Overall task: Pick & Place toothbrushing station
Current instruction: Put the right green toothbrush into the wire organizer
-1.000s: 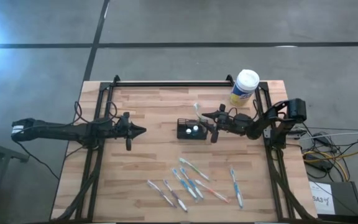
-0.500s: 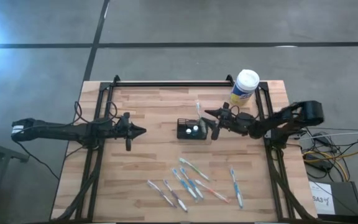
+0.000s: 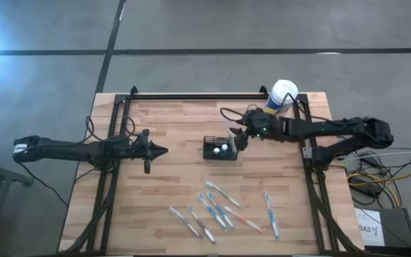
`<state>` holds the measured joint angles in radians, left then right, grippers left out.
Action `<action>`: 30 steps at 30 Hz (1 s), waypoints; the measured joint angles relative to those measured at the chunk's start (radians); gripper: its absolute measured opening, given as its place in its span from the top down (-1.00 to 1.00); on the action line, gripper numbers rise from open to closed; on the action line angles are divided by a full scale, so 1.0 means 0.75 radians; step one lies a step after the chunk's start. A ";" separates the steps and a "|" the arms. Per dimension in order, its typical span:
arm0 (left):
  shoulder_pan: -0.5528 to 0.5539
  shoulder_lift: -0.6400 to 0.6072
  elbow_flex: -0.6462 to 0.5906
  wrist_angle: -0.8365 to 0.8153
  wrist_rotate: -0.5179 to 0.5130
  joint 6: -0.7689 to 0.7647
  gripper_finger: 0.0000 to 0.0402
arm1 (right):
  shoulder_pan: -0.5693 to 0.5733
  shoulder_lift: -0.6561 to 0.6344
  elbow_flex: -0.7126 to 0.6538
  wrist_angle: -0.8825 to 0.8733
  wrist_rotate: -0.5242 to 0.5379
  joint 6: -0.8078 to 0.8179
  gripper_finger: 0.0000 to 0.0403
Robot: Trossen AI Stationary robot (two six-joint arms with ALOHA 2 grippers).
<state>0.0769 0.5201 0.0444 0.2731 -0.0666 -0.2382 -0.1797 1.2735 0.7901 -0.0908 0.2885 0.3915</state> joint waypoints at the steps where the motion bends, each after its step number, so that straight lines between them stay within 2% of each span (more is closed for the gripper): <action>1: 0.000 0.001 0.000 -0.007 0.000 0.000 0.87 | -0.005 0.021 0.025 -0.025 -0.007 0.009 -0.10; 6: 0.000 0.001 0.000 -0.021 0.005 -0.001 0.87 | -0.039 0.160 0.101 -0.071 -0.138 0.029 -0.20; 12: 0.000 0.001 0.000 -0.028 0.006 -0.001 0.87 | -0.071 0.311 0.134 -0.043 -0.134 0.004 -0.23; 16: 0.000 0.001 0.000 -0.029 0.007 -0.001 0.87 | -0.072 0.353 0.145 0.019 -0.121 -0.033 -0.16; 22: 0.000 0.001 0.000 -0.030 0.008 0.001 0.87 | -0.066 0.314 0.137 0.057 -0.106 -0.070 0.14; 30: -0.001 0.001 0.000 -0.031 0.008 -0.001 0.87 | -0.055 0.285 0.093 0.063 -0.105 -0.108 0.79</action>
<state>0.0765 0.5205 0.0444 0.2497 -0.0605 -0.2386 -0.2211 1.4876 0.8596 -0.0437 0.2096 0.3107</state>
